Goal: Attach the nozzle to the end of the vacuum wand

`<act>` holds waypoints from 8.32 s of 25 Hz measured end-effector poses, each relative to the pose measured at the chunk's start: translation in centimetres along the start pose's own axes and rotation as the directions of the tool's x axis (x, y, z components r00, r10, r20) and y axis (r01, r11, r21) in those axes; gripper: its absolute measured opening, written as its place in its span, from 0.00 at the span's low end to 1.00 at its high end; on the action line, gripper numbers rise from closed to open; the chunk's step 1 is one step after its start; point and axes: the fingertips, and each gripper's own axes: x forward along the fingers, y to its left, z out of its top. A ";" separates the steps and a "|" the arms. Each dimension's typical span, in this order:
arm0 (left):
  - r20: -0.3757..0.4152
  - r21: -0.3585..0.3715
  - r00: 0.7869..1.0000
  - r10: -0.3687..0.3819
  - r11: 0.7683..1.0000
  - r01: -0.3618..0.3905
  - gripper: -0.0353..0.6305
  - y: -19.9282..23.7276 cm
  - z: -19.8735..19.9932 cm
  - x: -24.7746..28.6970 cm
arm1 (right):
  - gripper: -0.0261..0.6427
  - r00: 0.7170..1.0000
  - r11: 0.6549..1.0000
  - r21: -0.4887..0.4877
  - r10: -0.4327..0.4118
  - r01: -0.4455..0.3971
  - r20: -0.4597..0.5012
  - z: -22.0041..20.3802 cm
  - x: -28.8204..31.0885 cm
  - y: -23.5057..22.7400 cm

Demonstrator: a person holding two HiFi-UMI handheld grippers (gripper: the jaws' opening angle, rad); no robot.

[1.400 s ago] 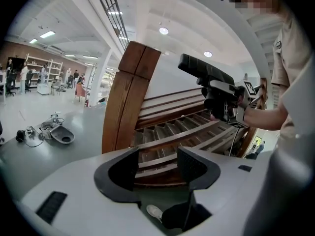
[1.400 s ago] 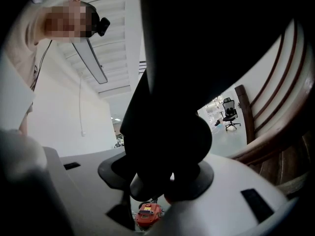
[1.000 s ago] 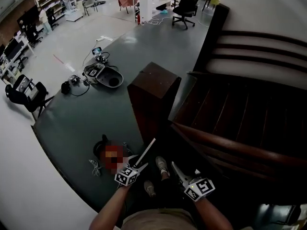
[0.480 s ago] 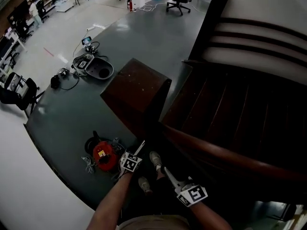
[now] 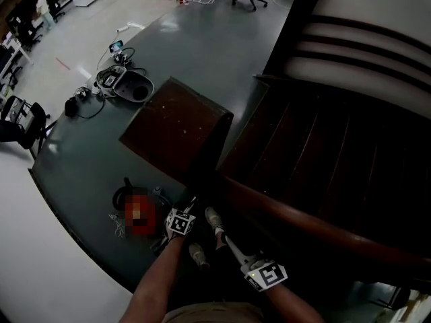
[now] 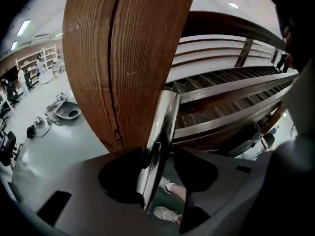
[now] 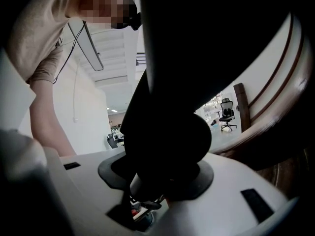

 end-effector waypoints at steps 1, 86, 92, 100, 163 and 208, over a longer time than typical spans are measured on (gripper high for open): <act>-0.006 0.004 1.000 0.009 1.000 -0.009 0.35 0.2 0.0 0.0 | 0.32 1.000 1.000 0.000 0.001 -0.001 -0.003 0.0 0.1 -0.1; 0.049 0.131 0.998 0.047 0.990 -0.053 0.29 -6.0 -13.6 -20.8 | 0.32 0.951 0.967 -0.036 0.240 -0.252 -0.195 -16.1 8.5 19.0; 0.021 0.149 0.998 0.061 0.987 -0.063 0.28 -5.9 -13.3 -20.6 | 0.32 0.924 0.956 0.032 0.292 -0.293 -0.249 -16.5 9.5 18.6; -0.001 0.148 0.996 0.086 0.985 -0.085 0.28 -4.5 -12.9 -20.6 | 0.31 0.952 0.978 0.042 0.209 -0.205 -0.224 -16.6 10.4 18.5; 0.593 -0.300 0.724 0.352 0.931 -0.207 0.37 -0.4 -12.6 -42.6 | 0.45 0.937 0.990 0.065 -0.093 0.122 -0.336 -16.6 8.8 6.4; 0.534 -0.542 0.533 0.657 0.749 -0.380 0.37 -27.0 -24.5 -52.2 | 0.26 0.977 0.958 -0.206 0.179 -0.200 -0.118 -2.1 -24.5 7.7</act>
